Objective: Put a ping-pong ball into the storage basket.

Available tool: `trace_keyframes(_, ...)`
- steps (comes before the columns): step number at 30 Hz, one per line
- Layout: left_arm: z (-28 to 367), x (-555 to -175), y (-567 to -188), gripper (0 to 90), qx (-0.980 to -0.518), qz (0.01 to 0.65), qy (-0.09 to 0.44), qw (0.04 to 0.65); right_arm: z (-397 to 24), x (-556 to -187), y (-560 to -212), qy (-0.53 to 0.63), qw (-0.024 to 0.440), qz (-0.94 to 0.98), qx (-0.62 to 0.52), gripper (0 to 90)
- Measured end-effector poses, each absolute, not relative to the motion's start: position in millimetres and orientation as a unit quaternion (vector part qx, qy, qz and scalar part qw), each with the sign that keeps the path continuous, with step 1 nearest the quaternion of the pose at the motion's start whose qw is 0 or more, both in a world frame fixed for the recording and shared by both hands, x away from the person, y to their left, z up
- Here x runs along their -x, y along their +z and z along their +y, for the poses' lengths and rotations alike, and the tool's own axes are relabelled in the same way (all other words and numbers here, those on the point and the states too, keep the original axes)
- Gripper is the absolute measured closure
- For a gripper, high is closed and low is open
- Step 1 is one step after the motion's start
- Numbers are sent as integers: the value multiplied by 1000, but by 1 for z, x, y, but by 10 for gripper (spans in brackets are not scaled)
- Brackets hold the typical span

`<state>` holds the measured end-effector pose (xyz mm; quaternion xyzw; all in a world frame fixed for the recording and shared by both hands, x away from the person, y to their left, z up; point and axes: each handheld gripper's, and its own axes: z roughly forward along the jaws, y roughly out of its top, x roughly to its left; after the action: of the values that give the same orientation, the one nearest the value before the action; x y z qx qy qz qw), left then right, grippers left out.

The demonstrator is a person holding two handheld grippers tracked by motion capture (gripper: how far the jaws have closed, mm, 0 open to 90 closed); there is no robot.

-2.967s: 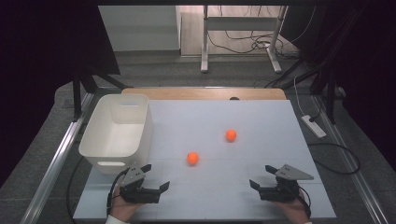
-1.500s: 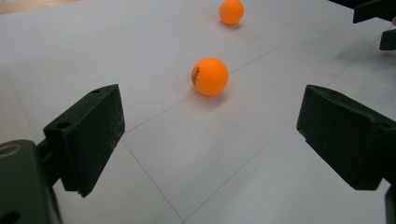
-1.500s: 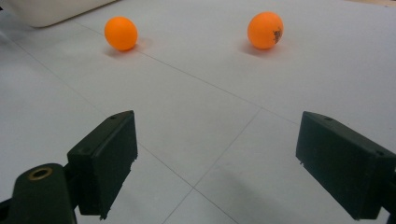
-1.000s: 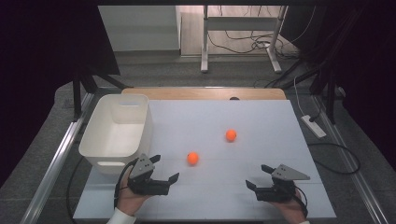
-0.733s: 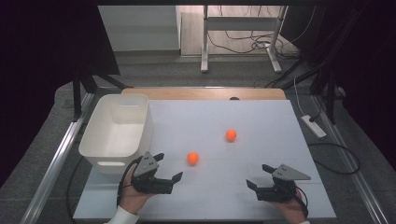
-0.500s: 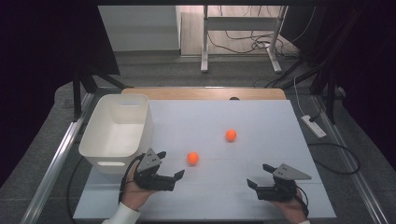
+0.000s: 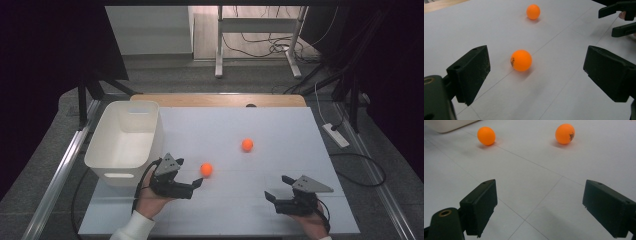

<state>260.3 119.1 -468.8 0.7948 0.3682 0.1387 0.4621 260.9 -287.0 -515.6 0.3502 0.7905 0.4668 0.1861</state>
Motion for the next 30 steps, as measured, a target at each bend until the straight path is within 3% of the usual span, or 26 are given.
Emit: trace_keyframes(30,94,-287,-459,85,-810,364,139,438,-288,-261,-515,469,190,788,-352,123)
